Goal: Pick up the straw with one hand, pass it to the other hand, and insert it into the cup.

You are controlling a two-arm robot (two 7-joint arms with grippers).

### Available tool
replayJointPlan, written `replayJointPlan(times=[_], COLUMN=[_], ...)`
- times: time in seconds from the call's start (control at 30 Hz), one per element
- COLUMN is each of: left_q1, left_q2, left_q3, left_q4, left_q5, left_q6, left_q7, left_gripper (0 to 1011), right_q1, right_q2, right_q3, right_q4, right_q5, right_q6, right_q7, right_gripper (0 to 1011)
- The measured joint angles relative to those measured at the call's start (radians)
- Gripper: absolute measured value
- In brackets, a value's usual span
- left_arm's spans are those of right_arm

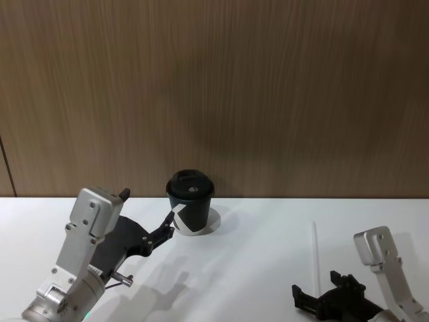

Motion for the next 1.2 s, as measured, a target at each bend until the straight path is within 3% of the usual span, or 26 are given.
replayJointPlan(times=[0.4,0.67,1.2], left_q1=[0.000,0.000,0.000], left_q2=[0.000,0.000,0.000], left_q3=[0.000,0.000,0.000], left_q4=[0.000,0.000,0.000], left_q5=[0.000,0.000,0.000], left_q6=[0.000,0.000,0.000], left_q7=[0.000,0.000,0.000], left_gripper=[1000,1000,1000], right_q1=[0.002,0.002,0.001], right_q2=[-0.006,-0.009,-0.011], right_q3=[0.007,0.010,0.012], right_q4=[-0.001,-0.003,-0.004], right_q5=[-0.001,-0.001,-0.001], right_q6=[0.031,0.044,0.054], right_q7=[0.009,0.011,0.013], right_gripper=[993,813,710])
